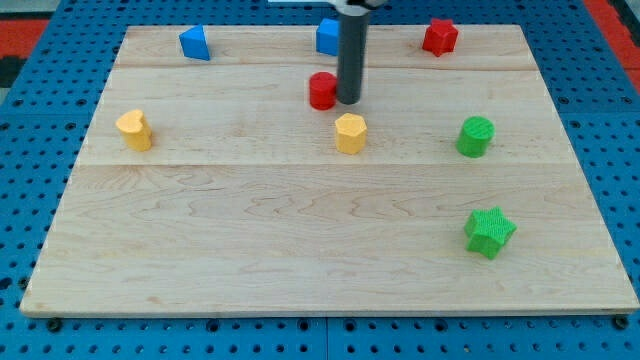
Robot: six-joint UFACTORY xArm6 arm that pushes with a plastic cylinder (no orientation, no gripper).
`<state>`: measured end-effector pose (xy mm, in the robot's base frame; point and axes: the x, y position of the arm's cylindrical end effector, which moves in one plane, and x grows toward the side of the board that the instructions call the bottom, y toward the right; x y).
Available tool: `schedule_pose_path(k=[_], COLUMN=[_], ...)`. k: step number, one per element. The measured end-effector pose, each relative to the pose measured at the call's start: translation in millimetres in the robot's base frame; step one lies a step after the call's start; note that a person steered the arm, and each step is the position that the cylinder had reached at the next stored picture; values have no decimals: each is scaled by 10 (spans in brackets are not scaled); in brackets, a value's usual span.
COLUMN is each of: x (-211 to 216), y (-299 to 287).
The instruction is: Push the red circle to left and down a bit
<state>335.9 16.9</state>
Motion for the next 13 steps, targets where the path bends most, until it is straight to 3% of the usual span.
schedule_pose_path(k=[1,4,6,9,10,11,13], x=[0,-188,-321,-389,-601,-462,-291], y=[-566,-205,-972,-996,-1076,-1407,-1432])
